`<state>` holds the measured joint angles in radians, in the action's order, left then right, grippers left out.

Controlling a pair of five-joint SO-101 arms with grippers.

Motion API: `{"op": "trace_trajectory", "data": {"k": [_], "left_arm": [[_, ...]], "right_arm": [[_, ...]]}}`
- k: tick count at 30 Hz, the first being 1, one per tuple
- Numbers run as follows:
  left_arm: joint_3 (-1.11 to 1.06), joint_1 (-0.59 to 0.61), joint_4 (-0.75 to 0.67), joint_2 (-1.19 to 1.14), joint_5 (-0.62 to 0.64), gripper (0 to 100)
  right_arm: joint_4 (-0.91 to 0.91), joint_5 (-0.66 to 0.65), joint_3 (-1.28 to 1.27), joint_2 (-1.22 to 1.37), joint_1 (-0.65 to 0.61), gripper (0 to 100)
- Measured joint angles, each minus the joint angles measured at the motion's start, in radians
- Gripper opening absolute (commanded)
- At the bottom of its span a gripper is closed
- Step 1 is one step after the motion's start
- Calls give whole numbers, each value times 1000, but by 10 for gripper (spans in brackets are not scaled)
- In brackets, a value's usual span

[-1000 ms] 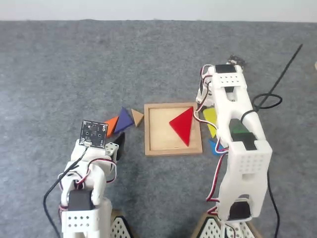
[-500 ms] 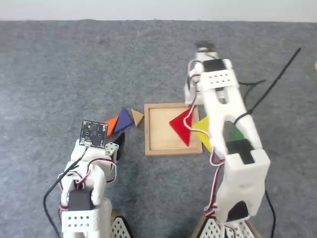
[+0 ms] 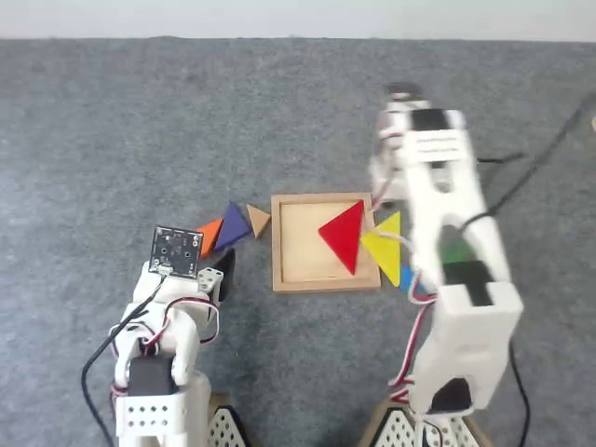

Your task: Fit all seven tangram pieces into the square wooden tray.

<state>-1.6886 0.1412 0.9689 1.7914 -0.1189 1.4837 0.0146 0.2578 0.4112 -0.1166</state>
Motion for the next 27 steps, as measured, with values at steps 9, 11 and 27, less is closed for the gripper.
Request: {"op": "trace_trajectory", "data": {"k": [9, 11, 27], "left_arm": [[0, 2, 0, 0, 0, 251], [0, 2, 0, 0, 0, 251], [0, 0, 0, 0, 0, 251]], "right_arm": [[-84, -12, -118, 153, 63, 143], [-97, -11, -115, 176, 64, 143], [-98, -15, -155, 127, -181, 144]]}}
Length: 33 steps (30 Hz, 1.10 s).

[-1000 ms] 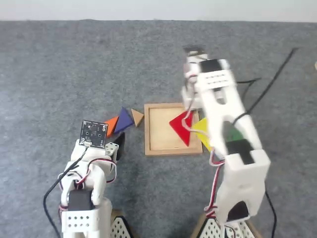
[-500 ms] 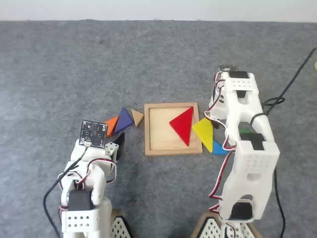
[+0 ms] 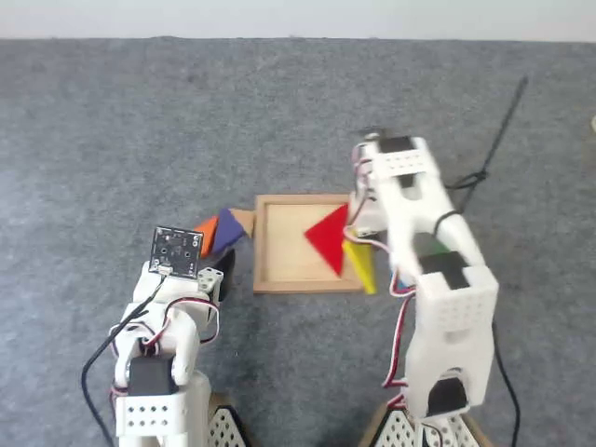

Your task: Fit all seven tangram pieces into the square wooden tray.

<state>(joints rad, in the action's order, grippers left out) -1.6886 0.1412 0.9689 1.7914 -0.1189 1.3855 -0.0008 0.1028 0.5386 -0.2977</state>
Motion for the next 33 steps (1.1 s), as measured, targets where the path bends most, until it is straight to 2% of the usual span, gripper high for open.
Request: {"op": "trace_trajectory", "data": {"k": [18, 23, 28, 33], "left_arm": [[0, 2, 0, 0, 0, 251], [0, 2, 0, 0, 0, 251], [0, 0, 0, 0, 0, 251], [0, 0, 0, 0, 0, 251]], "right_arm": [[38, 34, -6, -144, -245, 144], [110, 34, -20, -166, -242, 145], [123, -8, -172, -373, -265, 146], [-57, -129, -477, -644, -285, 145]]}}
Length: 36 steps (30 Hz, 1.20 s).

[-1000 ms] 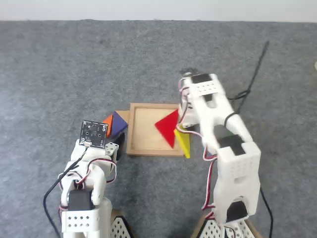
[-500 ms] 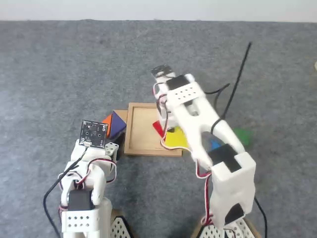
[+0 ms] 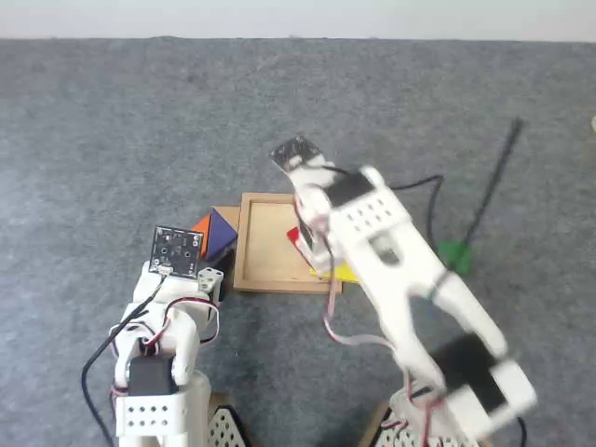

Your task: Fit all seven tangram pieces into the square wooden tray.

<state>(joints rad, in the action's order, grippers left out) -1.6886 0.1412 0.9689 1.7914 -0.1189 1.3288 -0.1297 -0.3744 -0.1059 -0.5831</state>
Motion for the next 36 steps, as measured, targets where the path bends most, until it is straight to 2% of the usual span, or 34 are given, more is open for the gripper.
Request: {"op": "trace_trajectory", "data": {"k": [4, 8, 24, 28, 33, 36], "left_arm": [[0, 0, 0, 0, 0, 251], [0, 0, 0, 0, 0, 251], [0, 0, 0, 0, 0, 251], [0, 0, 0, 0, 0, 251], [0, 0, 0, 0, 0, 251], [0, 0, 0, 0, 0, 251]], "right_arm": [[-152, -72, -242, -54, 14, 145], [-196, -130, -334, -55, 51, 145], [-239, -153, -353, -55, 110, 145], [-239, -153, -354, -141, 124, 145], [-239, -123, -362, -376, 253, 144], [-267, -120, -367, -368, 354, 144]]}}
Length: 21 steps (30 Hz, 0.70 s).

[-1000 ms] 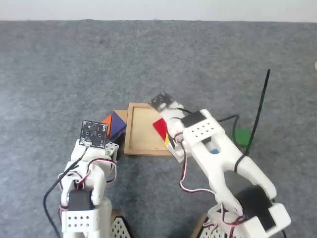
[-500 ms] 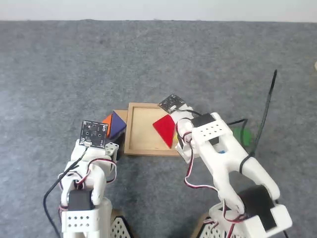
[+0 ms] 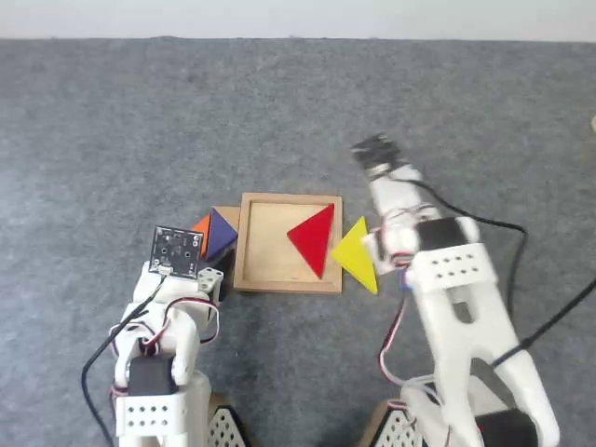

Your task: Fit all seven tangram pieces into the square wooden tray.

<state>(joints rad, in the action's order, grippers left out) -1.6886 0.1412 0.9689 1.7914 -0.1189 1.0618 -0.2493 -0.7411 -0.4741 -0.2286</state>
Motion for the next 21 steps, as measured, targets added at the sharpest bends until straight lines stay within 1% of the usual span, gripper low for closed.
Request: {"op": "trace_trajectory", "data": {"k": [3, 6, 9, 11, 14, 21], "left_arm": [[0, 0, 0, 0, 0, 251], [0, 0, 0, 0, 0, 251], [0, 0, 0, 0, 0, 251], [0, 0, 0, 0, 0, 251], [0, 0, 0, 0, 0, 251], [0, 0, 0, 0, 0, 251]], "right_arm": [[-63, -2, 8, 130, 34, 144], [-97, 32, 81, 338, 38, 144], [-92, 48, 212, 566, 38, 144], [-43, 55, 310, 678, 40, 144], [23, 57, 402, 740, 32, 144], [31, 74, 405, 729, -114, 144]]}}
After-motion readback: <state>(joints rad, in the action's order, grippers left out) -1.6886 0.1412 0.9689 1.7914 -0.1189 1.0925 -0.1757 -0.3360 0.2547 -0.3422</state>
